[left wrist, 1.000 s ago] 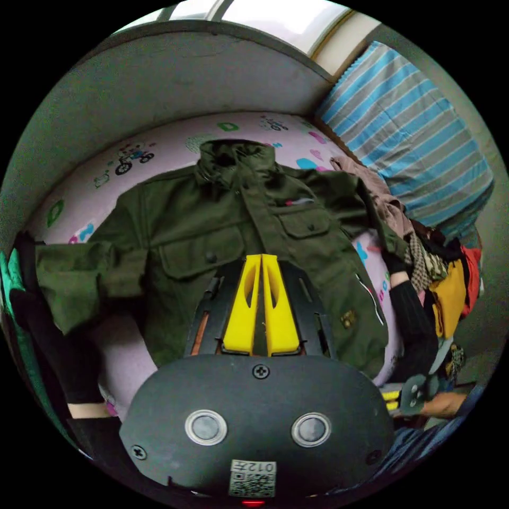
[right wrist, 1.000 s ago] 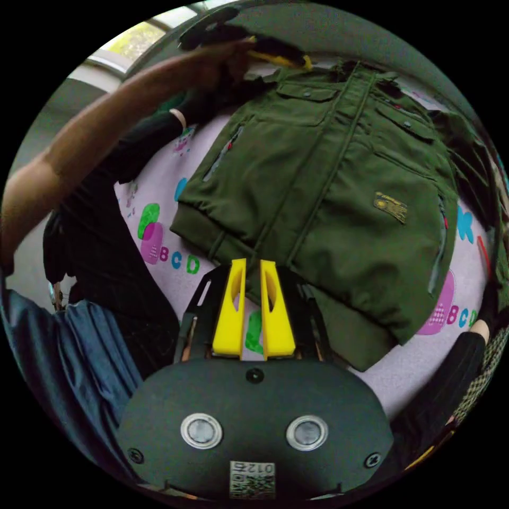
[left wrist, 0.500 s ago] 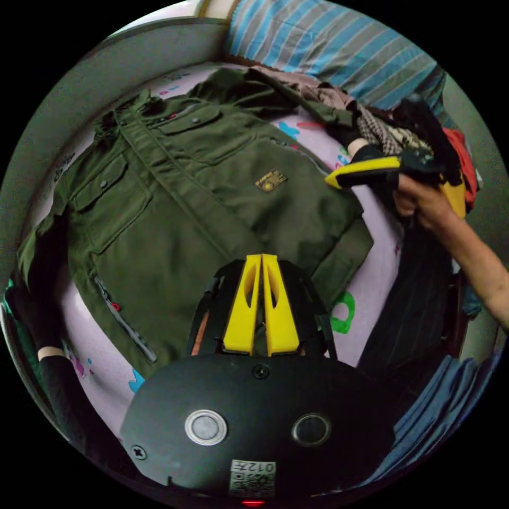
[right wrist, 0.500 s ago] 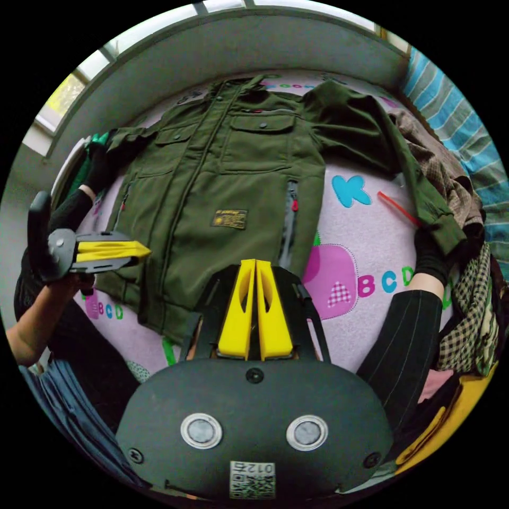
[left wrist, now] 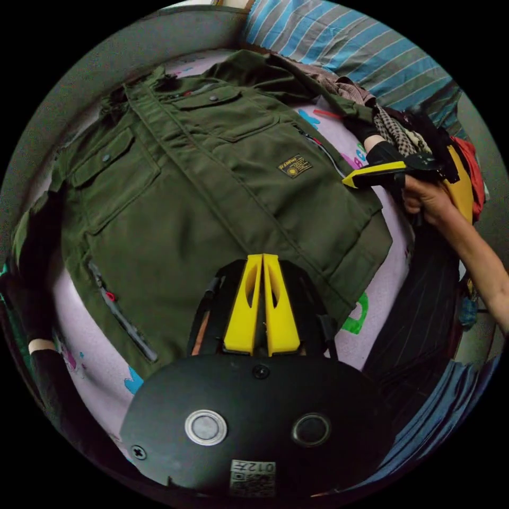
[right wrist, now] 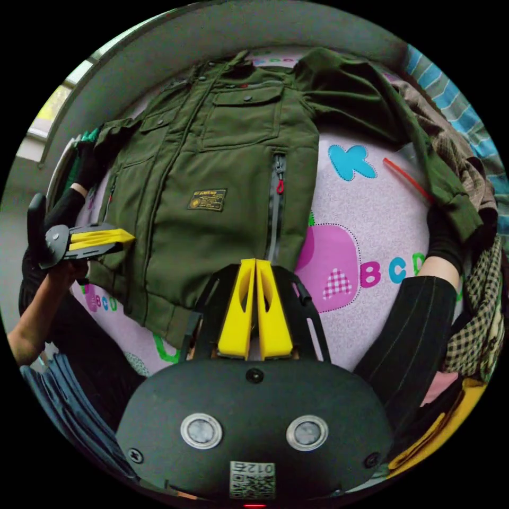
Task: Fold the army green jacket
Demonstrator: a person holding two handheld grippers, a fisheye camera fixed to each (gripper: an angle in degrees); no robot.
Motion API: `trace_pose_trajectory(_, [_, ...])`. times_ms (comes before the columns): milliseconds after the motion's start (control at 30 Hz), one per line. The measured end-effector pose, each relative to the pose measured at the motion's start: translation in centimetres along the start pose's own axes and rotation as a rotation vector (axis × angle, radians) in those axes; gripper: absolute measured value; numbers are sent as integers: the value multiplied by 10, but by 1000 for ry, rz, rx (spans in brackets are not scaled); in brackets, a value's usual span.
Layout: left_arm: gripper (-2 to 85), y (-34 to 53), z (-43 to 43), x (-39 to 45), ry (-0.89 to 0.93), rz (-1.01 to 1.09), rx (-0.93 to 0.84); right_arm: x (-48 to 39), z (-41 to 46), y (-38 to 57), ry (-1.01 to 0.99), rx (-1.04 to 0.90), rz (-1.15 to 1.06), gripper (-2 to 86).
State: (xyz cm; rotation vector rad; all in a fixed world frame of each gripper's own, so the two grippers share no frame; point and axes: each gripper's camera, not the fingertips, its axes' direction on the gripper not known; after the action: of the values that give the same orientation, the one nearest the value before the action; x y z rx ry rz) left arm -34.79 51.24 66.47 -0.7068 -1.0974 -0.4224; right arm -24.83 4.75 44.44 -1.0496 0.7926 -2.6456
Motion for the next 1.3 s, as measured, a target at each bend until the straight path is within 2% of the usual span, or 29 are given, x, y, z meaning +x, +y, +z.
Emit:
trace_pose_trajectory(67, [0, 8, -11, 14, -35, 42, 25, -14, -19, 13, -17, 12, -75, -9])
trace_pose_trajectory(167, [0, 17, -16, 43, 12, 114, 51, -32, -26, 29, -38, -21, -171, -9])
trace_pose_trajectory(333, [0, 17, 26, 82, -22, 222, -48, -40, 0, 30, 0, -105, -205, -10])
trace_pose_trajectory(500, [-1, 23, 50, 75, 28, 178, -58, -36, 16, 23, -13, -137, -205, -10])
trace_pose_trajectory(767, [-1, 28, 58, 86, 12, 205, -76, -35, 11, 13, -72, -206, -185, -10])
trace_pose_trajectory(900, [-1, 20, 31, 78, -26, 164, 49, -43, -16, 1, -19, -113, -228, -10])
trace_pose_trajectory(1067, [0, -14, 37, 53, -72, 31, 93, -45, -9, -40, 19, -20, -185, -10])
trace_pose_trajectory(1200, [1, -27, 66, 48, -136, 0, -8, -48, 18, -51, 66, -83, -189, -10])
trace_pose_trajectory(1300, [2, -21, 77, 55, -165, 25, 3, -51, 31, -48, 57, -103, -200, -9])
